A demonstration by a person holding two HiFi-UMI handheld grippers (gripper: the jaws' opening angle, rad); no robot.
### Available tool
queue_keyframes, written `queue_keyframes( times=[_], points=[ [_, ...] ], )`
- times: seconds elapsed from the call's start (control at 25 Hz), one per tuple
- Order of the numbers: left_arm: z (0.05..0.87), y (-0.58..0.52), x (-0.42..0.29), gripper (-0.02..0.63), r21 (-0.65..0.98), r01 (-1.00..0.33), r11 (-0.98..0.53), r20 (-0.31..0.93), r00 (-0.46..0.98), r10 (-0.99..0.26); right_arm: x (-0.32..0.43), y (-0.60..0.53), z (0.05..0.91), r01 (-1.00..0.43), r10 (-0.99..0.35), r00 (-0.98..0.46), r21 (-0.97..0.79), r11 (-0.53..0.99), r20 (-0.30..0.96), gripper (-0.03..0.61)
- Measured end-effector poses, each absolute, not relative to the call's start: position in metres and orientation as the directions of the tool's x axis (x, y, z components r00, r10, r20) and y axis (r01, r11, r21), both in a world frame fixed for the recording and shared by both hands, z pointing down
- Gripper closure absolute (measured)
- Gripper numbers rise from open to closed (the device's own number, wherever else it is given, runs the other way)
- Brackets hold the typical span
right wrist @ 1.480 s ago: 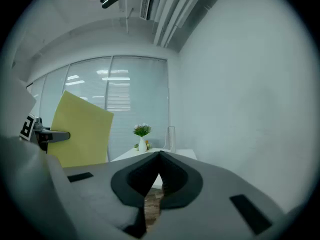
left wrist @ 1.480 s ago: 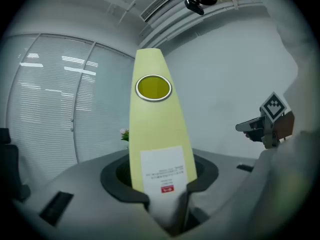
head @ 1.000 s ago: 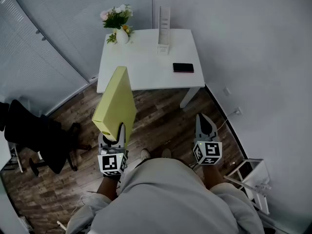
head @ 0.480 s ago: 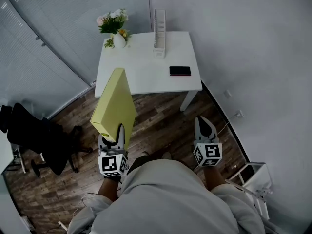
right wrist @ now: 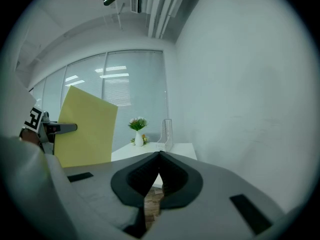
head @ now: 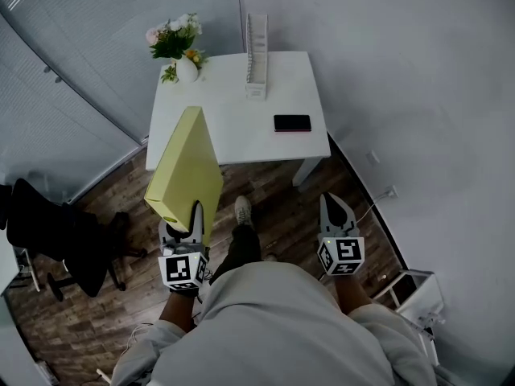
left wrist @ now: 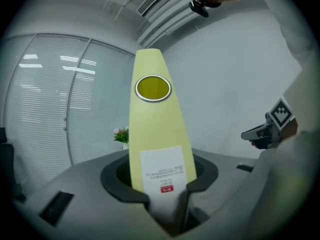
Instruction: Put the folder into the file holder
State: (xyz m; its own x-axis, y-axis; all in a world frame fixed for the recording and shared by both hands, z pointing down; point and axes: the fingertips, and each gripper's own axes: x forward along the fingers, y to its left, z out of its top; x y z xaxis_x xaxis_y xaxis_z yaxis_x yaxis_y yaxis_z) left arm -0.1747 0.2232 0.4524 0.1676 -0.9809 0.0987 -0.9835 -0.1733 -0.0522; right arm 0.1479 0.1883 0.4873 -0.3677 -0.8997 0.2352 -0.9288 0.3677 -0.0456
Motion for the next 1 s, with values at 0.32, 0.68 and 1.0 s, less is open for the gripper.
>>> queue_keyframes(
  times=[0.32, 0.68, 1.0],
  points=[
    [0.44, 0.095, -0.171, 0.437, -0.056, -0.964, -0.259, 0.053, 0.257, -0.965, 0.15, 0.089, 0.486, -0.958, -0.923, -0.281, -0.016, 0.287, 0.262, 0.566],
    [0.408, -0.04, -0.181, 0.439, -0.038, -0.947, -0.319, 0.037, 0.317, -0.948, 0.12, -0.025, 0.469, -0.974, -0.938, -0.224, -0.015, 0.228, 0.264, 0.565],
    [0.357, -0.118, -0.164, 0.439, -0.033, -0.94, -0.339, -0.094, 0.341, -0.936, 0.134, -0.059, 0.486, -0.986, -0.939, -0.163, -0.032, 0.161, 0.304, 0.565]
  ],
)
